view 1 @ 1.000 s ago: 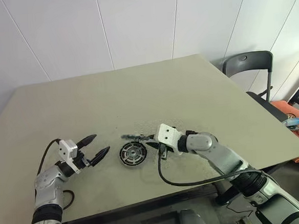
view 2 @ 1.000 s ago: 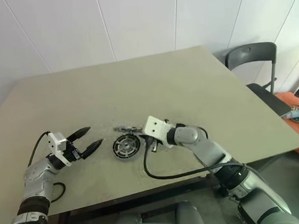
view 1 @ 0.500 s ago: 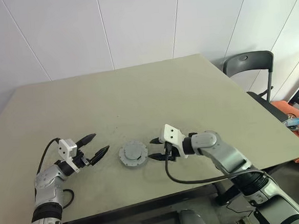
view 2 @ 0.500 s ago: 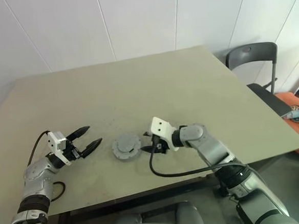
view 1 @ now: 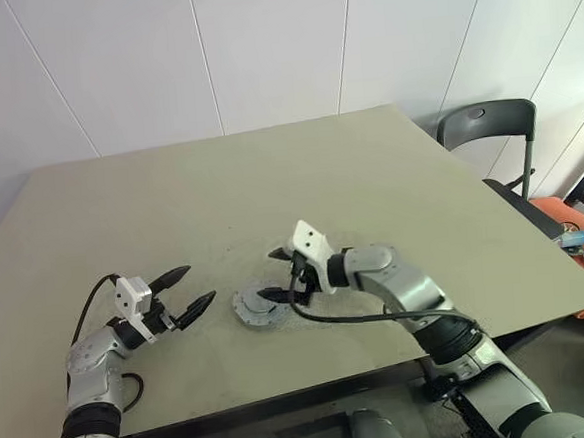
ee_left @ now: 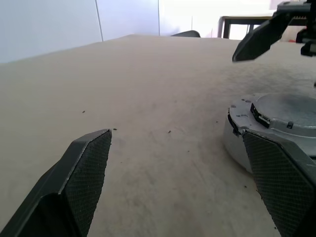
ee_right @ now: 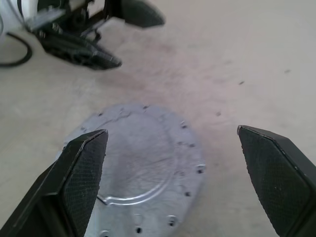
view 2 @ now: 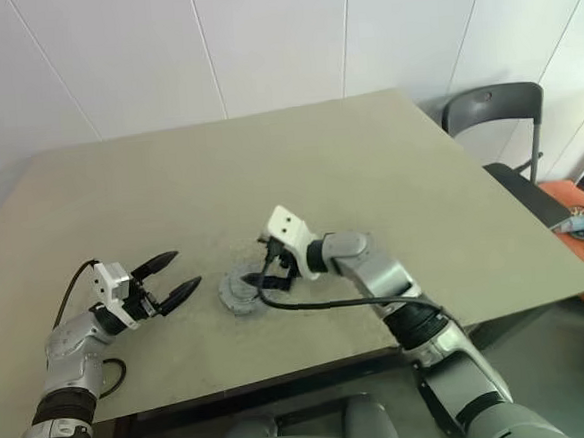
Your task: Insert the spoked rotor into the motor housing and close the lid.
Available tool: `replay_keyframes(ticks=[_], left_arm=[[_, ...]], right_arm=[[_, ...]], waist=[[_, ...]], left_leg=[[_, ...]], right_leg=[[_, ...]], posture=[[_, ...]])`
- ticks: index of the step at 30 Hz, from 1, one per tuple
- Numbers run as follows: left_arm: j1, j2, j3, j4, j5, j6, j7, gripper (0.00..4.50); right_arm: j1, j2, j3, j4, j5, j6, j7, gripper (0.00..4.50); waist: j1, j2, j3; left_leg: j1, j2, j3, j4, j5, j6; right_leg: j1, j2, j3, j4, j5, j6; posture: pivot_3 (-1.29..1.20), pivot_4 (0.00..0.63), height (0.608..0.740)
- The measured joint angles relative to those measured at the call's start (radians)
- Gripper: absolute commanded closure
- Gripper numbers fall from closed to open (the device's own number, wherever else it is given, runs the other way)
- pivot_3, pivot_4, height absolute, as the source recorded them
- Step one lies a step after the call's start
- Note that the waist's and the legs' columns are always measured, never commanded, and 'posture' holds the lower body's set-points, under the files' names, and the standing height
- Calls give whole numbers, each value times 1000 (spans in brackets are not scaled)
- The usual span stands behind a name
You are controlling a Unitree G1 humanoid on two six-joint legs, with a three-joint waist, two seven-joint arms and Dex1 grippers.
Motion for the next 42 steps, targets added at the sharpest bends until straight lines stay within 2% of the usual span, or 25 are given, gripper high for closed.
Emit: replay_keyframes(ticks=[12,15,18,34,42], left_arm=[[38,-17,-1,-77,-4,47,-11,0],[38,-17,-1,-77,-4,48,-11,0],[38,-17,-1,-77,-4,48,-10,0],[34,-17,0,-74,-3,47,-9,0],[26,-16,0,-67,-3,46,-8,0]], right_arm=[[-9,34,54,0,0,97,68,28],[-9,41,56,3,-15,90,56,626],[-9,50,56,20,-39,57,32,1463],[5,75,43,47,-57,12,15,1464],[-3,114,29,100,-61,6,-39,1464]], waist=[[-2,0,0],[-3,0,-1],[-3,0,-1],[-3,0,-1],[-3,0,0]], left_leg=[[1,0,0,0,0,0],[1,0,0,0,0,0],[1,0,0,0,0,0],[2,0,0,1,0,0],[5,0,0,2,0,-1]], right_leg=[[1,0,0,1,-1,1],[1,0,0,1,0,1],[0,0,0,1,0,0],[0,1,0,6,-1,2],[1,1,0,9,-1,2]], posture=[[0,0,740],[0,0,740],[0,0,740],[0,0,740],[0,0,740]])
